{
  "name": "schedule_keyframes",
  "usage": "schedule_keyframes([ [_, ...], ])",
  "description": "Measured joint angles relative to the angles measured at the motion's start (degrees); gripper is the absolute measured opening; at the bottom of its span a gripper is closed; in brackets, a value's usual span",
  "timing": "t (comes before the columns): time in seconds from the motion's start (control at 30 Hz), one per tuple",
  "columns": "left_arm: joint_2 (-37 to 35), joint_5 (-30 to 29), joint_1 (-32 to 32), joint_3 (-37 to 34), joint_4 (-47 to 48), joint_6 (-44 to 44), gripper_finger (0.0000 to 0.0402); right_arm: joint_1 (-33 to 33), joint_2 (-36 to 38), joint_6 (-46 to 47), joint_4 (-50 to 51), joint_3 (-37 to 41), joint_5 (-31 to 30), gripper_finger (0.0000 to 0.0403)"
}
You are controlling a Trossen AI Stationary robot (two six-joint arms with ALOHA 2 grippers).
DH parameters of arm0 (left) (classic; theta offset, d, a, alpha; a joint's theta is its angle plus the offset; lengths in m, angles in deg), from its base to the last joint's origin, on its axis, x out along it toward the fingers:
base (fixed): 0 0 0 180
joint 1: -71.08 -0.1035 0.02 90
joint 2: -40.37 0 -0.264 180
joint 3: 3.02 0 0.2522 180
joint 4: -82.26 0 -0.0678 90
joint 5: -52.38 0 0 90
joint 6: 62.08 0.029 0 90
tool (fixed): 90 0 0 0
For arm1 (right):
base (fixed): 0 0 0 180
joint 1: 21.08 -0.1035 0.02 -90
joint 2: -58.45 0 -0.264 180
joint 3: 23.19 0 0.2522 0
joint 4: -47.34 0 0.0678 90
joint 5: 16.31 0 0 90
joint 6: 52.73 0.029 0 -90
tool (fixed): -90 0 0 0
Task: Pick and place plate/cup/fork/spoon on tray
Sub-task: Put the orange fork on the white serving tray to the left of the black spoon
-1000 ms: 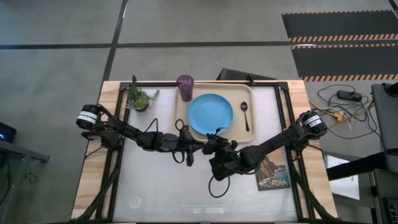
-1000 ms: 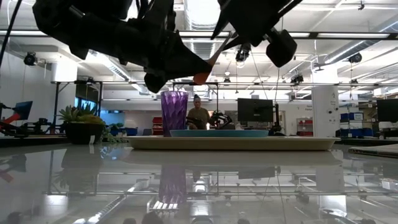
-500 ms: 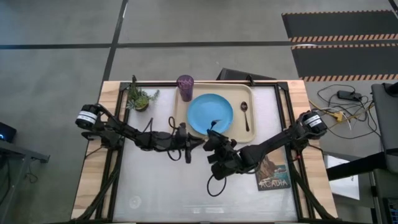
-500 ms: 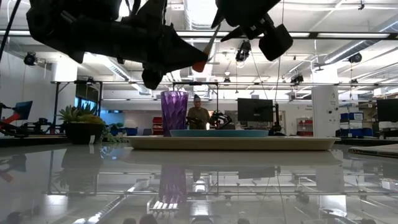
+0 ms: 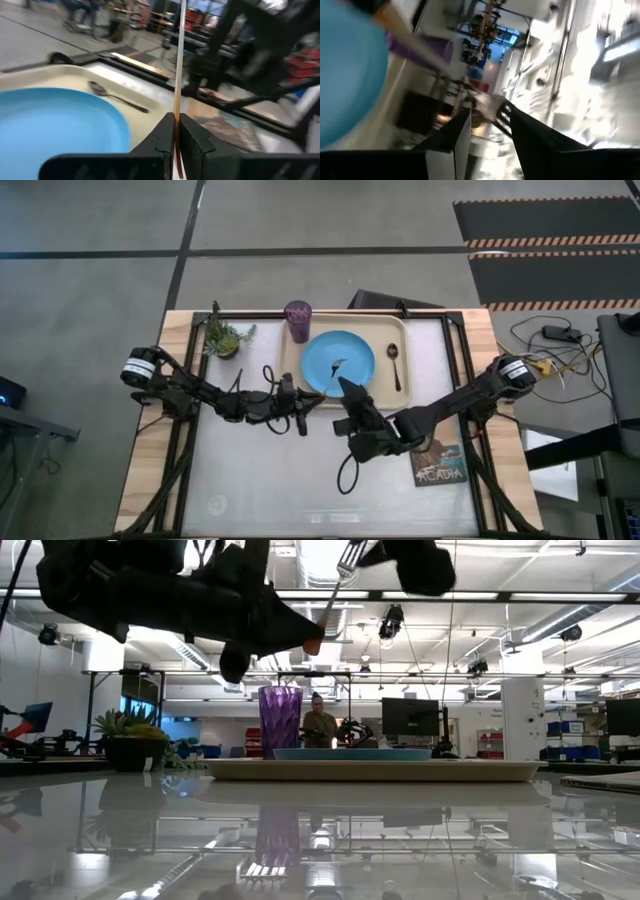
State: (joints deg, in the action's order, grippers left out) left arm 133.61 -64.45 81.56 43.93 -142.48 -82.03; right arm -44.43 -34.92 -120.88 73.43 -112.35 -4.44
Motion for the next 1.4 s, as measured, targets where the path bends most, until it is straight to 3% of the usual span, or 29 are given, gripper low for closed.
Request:
schedule_keyframes([
  [0.1,-0.4,-4.3,0.1,-0.2,-0.2,3.1,0.0,0.0,2.1,12.8,-1.4,0.0,0.1,0.0128],
  [0.23,-1.5,-10.1,0.2,-0.2,-1.9,10.4,0.0,0.6,5.9,36.6,0.9,0.2,1.8,0.0125],
  [0.4,-3.1,-11.7,0.2,0.7,-3.4,18.9,0.0,2.9,11.1,69.3,8.9,0.9,15.7,0.0108],
  [0.47,-3.3,-11.7,0.2,1.0,-4.1,20.6,0.0,4.1,12.0,78.1,8.8,1.6,18.9,0.0099],
  [0.57,-3.3,-11.7,0.2,1.0,-5.8,22.7,0.0,4.8,12.2,85.1,6.8,3.2,19.0,0.0085],
  [0.7,-3.3,-11.7,0.2,1.0,-7.8,26.4,0.0,4.6,11.1,81.1,-5.5,6.5,19.2,0.0068],
  [0.8,-3.4,-11.9,0.2,1.0,-9.5,29.5,0.0,4.5,9.8,72.6,-21.5,9.8,20.7,0.0058],
  [0.97,-4.1,-12.8,0.2,1.0,-12.0,35.5,0.0,4.5,7.6,56.4,-51.0,15.7,29.1,0.0052],
  [1.07,-4.7,-14.3,0.4,0.6,-12.0,36.8,0.0,4.4,6.2,51.8,-64.1,18.3,31.0,0.0055],
  [1.2,-5.4,-14.5,0.9,-0.2,-12.0,36.9,0.0,5.0,4.6,49.5,-71.9,19.6,31.0,0.0069],
  [1.4,-5.4,-14.4,0.9,-0.4,-12.0,36.9,0.0,7.5,1.6,51.0,-72.2,16.8,30.0,0.0114],
])
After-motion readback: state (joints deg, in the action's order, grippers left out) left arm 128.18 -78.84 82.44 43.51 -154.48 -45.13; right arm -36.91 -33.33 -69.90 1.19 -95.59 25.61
